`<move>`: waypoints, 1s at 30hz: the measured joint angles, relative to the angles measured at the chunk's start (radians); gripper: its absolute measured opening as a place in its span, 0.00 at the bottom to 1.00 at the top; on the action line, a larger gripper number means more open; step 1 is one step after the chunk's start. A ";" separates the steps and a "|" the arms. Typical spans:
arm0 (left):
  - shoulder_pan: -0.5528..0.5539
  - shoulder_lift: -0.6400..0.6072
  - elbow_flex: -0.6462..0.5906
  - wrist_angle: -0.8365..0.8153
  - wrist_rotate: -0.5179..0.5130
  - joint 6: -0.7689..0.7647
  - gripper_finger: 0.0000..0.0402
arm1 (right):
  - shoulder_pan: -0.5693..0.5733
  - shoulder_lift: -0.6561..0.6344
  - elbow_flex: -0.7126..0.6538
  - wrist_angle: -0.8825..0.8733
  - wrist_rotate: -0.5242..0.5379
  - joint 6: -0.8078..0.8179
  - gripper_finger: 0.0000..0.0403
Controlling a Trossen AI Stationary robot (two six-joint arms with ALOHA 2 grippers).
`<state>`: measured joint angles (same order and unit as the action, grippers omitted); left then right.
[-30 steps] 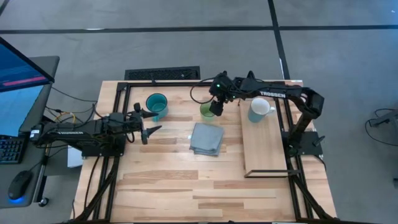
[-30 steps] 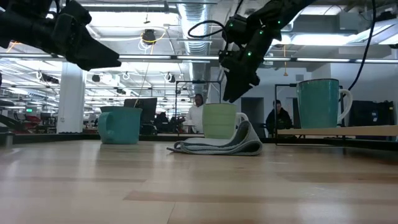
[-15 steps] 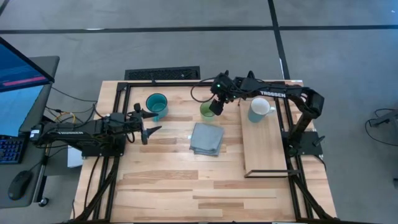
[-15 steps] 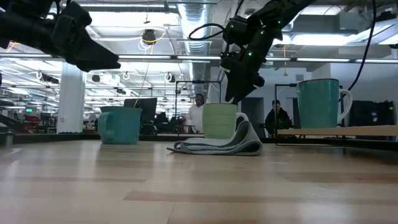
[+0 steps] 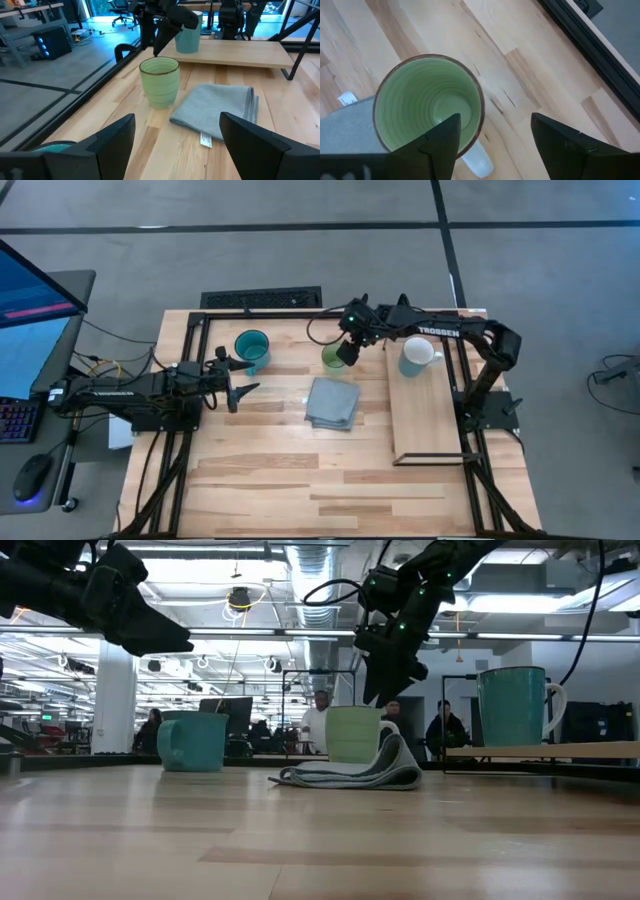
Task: Stack small to large cups/mugs on shelf
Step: Put the green mug on the shelf
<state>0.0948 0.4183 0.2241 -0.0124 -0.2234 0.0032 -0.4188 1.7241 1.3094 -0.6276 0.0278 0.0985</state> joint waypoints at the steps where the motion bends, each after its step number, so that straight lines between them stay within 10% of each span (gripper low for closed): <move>1: 0.000 0.000 0.000 0.000 0.000 0.000 0.70 | 0.002 0.000 0.000 0.000 0.000 0.000 0.66; 30: 0.000 0.000 0.000 -0.021 0.006 -0.003 0.70 | 0.022 0.080 0.000 0.030 0.053 0.023 0.66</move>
<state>0.0949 0.4183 0.2241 -0.0338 -0.2169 -0.0002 -0.3969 1.8042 1.3090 -0.5976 0.0803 0.1219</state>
